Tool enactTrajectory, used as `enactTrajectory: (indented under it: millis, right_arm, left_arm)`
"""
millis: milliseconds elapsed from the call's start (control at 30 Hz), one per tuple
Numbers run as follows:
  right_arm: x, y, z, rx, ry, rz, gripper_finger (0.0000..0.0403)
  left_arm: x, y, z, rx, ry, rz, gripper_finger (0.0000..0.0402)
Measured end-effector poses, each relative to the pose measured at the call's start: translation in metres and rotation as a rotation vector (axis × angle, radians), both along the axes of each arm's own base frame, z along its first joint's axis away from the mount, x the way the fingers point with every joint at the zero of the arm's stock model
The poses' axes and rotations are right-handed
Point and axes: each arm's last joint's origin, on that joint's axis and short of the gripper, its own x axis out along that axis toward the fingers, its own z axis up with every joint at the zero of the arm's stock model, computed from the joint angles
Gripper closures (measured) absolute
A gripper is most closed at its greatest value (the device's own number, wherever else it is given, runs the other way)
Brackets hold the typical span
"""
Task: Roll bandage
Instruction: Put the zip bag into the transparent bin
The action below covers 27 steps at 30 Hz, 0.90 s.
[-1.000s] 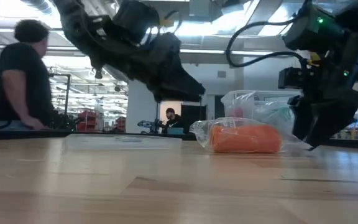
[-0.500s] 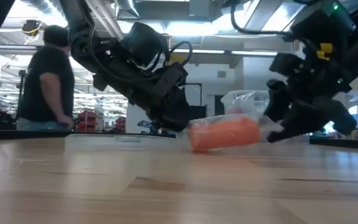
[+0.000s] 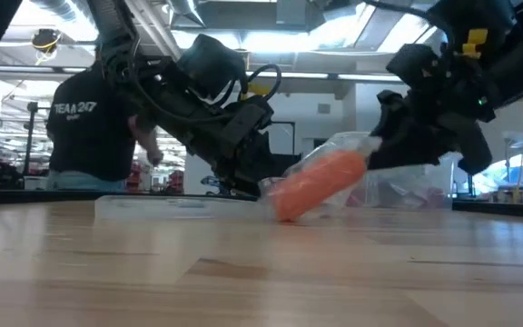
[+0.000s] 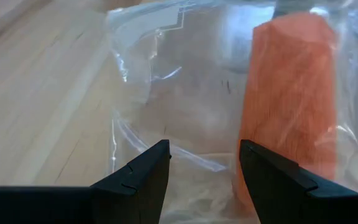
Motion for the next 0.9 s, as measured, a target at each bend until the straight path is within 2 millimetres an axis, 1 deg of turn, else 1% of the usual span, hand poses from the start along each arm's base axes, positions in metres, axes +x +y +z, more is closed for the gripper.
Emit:
enactTrajectory:
  millis: [200,233,333,433,500,567,667,800,900]
  right_arm:
    - [0.006,0.004,0.009,0.122,-0.104,0.061,0.0383]
    - [0.006,0.005,0.010,0.135,-0.112,0.060,0.0391]
    - [0.007,0.004,0.011,0.177,-0.123,0.024,0.0388]
    - [0.009,0.005,0.023,0.182,-0.118,-0.003,0.0396]
    - [0.011,0.004,0.039,0.160,-0.119,-0.031,0.0395]
    - [0.012,0.003,0.060,0.124,-0.109,-0.066,0.0397]
    - [0.010,0.000,0.095,0.070,-0.102,-0.127,0.0398]
    - [-0.002,-0.007,0.145,-0.021,-0.106,-0.252,0.0399]
    - [-0.011,-0.019,0.181,-0.101,-0.125,-0.372,0.0399]
  left_arm:
    - [0.000,0.000,0.000,0.029,-0.002,-0.018,0.0215]
    - [0.000,0.000,0.000,0.030,-0.002,-0.018,0.0215]
    - [0.000,0.000,0.003,0.030,-0.005,-0.018,0.0215]
    - [-0.004,-0.001,0.016,0.039,-0.002,-0.024,0.0215]
    - [-0.009,-0.003,0.030,0.065,-0.002,-0.044,0.0215]
    - [-0.014,-0.006,0.045,0.109,-0.010,-0.076,0.0215]
    - [-0.026,-0.010,0.070,0.179,-0.017,-0.097,0.0215]
    - [-0.047,-0.011,0.100,0.304,0.008,-0.061,0.0215]
    - [-0.060,-0.008,0.113,0.360,0.040,-0.016,0.0215]
